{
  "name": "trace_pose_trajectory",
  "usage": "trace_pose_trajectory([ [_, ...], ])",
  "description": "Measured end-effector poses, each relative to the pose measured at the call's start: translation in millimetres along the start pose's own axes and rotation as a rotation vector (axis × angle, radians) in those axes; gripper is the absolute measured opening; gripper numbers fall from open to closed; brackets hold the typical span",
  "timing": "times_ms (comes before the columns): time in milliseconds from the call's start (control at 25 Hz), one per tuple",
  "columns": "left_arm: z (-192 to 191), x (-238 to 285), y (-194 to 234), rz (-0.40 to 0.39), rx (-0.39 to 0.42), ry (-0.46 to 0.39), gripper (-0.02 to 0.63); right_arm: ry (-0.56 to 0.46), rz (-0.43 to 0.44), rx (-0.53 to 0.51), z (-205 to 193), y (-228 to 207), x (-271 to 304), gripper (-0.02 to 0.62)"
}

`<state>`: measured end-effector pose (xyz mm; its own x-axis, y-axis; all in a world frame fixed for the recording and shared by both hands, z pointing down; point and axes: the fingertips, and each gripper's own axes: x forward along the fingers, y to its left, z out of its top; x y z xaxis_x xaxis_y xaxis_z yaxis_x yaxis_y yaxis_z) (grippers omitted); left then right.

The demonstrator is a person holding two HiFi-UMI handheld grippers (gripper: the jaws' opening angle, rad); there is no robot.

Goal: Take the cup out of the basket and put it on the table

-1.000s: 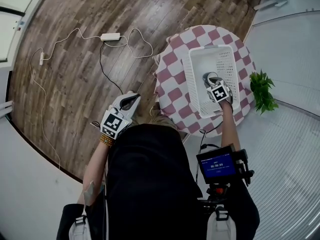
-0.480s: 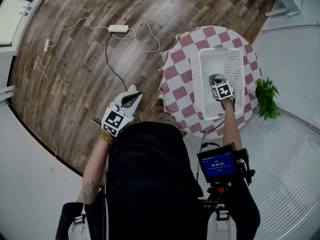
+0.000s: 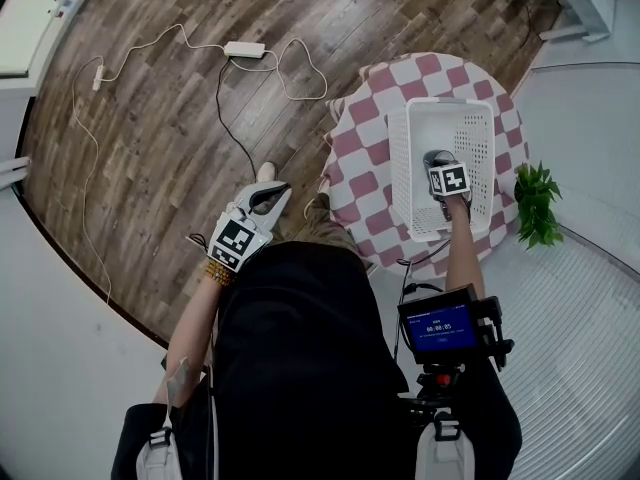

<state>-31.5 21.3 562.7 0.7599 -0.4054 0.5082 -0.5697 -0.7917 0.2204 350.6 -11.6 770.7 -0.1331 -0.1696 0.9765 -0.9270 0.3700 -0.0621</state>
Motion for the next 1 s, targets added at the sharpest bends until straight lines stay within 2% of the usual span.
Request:
trace_pose_trajectory([
  [160, -6.6, 1.1, -3.5, 0.005, 0.042, 0.025, 0.003, -0.005, -0.024, 0.006, 0.0, -2.8, 2.3, 0.072],
  [640, -16.4, 2.0, -5.6, 0.007, 0.038, 0.048, 0.003, -0.003, -0.034, 0.015, -2.5, -5.1, 3.4, 0.044],
  [1000, -18.0, 7.2, -9.8, -0.007, 0.054, 0.067, 0.003, -0.004, -0.048, -0.016, -4.9, -6.5, 0.7, 0.038],
])
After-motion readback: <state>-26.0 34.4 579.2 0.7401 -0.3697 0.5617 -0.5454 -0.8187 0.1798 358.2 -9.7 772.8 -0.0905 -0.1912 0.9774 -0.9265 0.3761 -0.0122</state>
